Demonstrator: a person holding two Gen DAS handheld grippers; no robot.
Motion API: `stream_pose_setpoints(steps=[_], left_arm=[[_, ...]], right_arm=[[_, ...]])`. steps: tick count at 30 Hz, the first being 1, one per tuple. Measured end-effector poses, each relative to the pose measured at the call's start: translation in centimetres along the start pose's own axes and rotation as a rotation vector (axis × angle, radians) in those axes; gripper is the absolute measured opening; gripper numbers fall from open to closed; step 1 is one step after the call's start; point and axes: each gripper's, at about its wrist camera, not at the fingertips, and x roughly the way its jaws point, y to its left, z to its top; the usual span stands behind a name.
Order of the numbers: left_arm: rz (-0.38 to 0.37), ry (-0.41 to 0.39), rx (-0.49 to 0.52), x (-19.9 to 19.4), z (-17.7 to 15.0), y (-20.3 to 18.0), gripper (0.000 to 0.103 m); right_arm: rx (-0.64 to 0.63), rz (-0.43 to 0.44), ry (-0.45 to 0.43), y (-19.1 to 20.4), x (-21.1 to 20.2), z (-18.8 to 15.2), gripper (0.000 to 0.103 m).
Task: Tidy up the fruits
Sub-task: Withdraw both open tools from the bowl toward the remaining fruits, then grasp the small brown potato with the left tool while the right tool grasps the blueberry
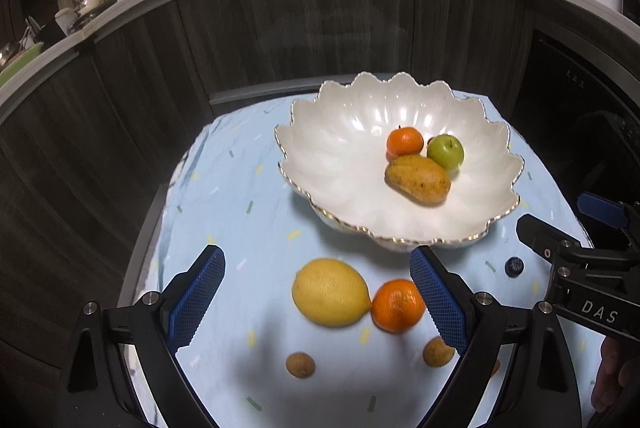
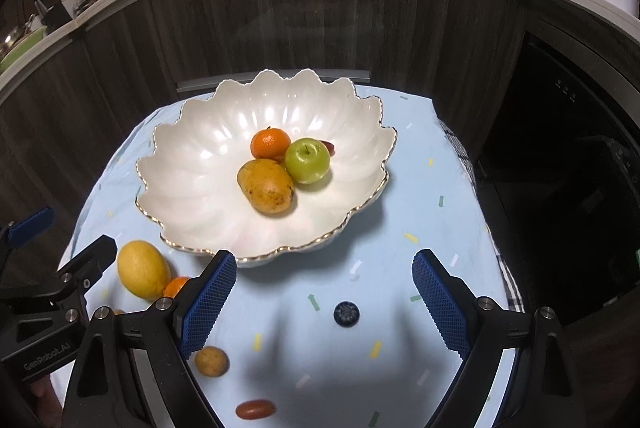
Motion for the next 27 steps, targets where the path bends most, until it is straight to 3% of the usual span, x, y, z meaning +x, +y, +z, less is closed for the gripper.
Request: stream_pose_setpoints(steps=[27], left_arm=[[-0.011,0.048,0.047,-0.4,-4.5,-6.1,0.094]], right_arm=[[-0.119,0.100,0.072,-3.7,2.3,-4.0,0.083]])
